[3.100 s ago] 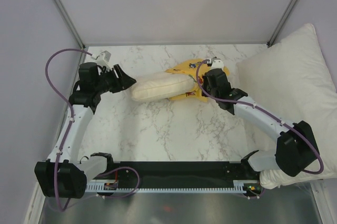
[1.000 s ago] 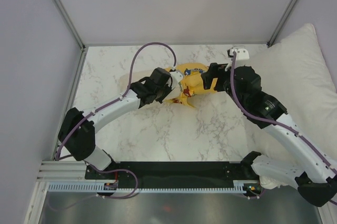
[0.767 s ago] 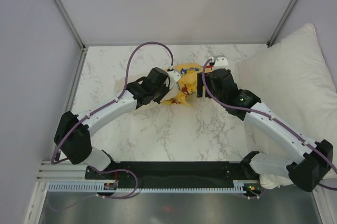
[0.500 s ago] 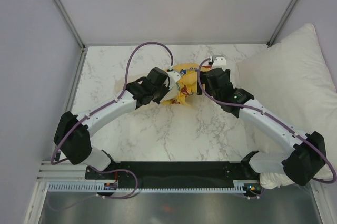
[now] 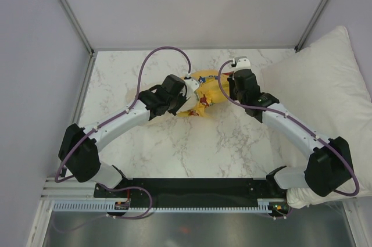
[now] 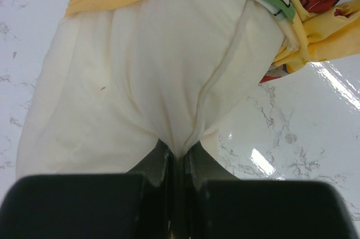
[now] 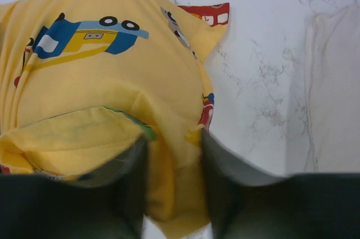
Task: Remove the pillowcase from the pillow
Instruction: Pull out the pillow
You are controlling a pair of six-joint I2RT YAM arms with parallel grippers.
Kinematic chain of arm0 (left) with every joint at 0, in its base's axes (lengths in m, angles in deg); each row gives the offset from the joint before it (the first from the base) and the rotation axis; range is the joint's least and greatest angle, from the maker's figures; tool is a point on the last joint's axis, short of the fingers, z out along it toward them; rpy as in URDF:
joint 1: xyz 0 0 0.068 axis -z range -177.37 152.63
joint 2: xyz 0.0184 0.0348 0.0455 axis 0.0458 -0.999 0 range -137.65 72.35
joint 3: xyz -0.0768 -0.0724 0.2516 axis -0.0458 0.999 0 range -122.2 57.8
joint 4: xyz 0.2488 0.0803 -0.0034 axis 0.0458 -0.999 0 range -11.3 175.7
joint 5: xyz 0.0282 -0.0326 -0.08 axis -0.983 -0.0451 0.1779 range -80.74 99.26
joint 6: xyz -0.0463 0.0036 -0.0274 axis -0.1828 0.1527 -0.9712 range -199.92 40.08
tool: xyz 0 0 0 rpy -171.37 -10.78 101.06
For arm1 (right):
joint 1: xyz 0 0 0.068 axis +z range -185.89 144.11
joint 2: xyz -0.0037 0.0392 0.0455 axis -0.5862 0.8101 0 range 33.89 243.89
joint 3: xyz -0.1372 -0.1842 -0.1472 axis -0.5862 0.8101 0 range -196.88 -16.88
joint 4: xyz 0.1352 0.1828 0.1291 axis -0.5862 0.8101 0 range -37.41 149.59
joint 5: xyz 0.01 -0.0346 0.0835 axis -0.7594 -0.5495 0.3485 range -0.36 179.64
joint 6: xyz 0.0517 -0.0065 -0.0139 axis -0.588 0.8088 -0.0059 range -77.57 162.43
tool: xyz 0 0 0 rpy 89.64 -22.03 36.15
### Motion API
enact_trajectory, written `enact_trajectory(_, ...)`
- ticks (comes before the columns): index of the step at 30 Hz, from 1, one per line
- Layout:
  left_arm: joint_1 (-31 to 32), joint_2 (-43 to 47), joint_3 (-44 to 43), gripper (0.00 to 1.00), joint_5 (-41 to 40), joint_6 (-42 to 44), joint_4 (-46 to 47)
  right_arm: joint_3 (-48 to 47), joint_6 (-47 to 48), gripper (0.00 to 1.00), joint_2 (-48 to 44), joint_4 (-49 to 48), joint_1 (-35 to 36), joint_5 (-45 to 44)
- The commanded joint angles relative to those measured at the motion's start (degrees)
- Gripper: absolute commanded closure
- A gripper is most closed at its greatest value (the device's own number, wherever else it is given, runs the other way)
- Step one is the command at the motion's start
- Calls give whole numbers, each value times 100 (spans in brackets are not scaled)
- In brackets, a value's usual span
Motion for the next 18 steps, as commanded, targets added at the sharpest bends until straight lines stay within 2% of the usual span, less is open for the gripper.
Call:
enact_trajectory(1, -36, 272, -202, 98, 76, -148, 53, 159, 196, 86, -68, -404, -126, 410)
enact_trajectory(2, -27, 255, -202, 98, 85, -140, 45, 168, 196, 100, -85, -414, -170, 366)
enact_trajectory(7, -80, 255, -237, 98, -133, -148, -17, 116, 232, 100, -217, -336, -346, -81)
enact_trajectory(11, -317, 360, -263, 98, -266, -210, -52, 71, 20, 100, -200, -141, -1187, -170)
enact_trajectory(18, -958, 650, -290, 98, -126, -324, -61, 54, -288, 100, 124, -185, -2437, 540)
